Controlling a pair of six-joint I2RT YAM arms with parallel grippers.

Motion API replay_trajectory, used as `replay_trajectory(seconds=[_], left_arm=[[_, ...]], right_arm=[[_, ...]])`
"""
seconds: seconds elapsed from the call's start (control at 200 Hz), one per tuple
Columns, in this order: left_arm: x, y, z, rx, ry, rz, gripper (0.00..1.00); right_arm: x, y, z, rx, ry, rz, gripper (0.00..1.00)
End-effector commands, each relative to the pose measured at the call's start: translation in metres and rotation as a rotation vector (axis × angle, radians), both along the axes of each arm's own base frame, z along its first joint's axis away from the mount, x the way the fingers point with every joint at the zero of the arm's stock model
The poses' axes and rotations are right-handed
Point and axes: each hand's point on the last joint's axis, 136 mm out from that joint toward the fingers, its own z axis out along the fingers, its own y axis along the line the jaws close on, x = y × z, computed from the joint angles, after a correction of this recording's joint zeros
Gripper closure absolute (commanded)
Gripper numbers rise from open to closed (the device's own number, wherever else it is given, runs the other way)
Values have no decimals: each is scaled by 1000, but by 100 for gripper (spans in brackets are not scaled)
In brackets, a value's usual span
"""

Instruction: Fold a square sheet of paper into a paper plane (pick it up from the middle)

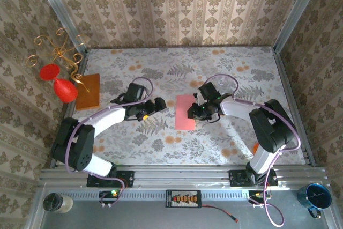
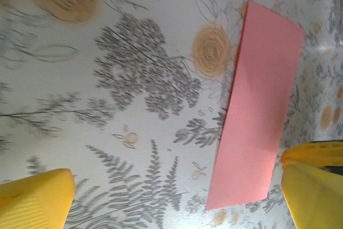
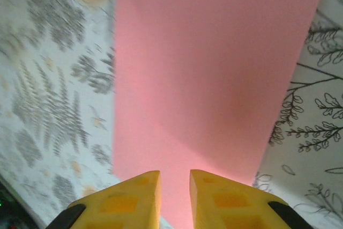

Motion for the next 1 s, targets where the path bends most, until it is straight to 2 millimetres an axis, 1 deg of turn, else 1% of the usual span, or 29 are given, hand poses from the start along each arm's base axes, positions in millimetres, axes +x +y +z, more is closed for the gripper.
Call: replay_trajectory(seconds=[0.0,0.1,0.205,0.35,0.475,0.685,0.82,0.9,0.995], left_arm=[[1,-21,7,-35,17,0,0],[-6,-29,2,-8,38,-16,0],[-11,-41,-2,-27,64,-32,1],[-15,-58,-5,-81,83,-64,8],[-17,-70,-6,-95,89,-107,15],[-19,-74,-9,-87,96,-124,20],[-21,-75,-15,-82,114,-129,28],[-23,-71,-20,-69,121,-117,34],[-25,-66,-24,-60,127,-101,42]], right_arm=[[23,-10,9,28,-26,-167,77],[26,-15,-3,34,5,-213,78],[26,-18,-10,22,26,-220,79],[27,-19,-17,19,45,-212,79],[26,-17,-23,17,64,-193,83],[20,-20,-35,-7,86,-185,84],[16,-21,-49,-32,121,-174,84],[16,-19,-54,-30,131,-163,84],[18,-15,-54,-22,132,-147,84]])
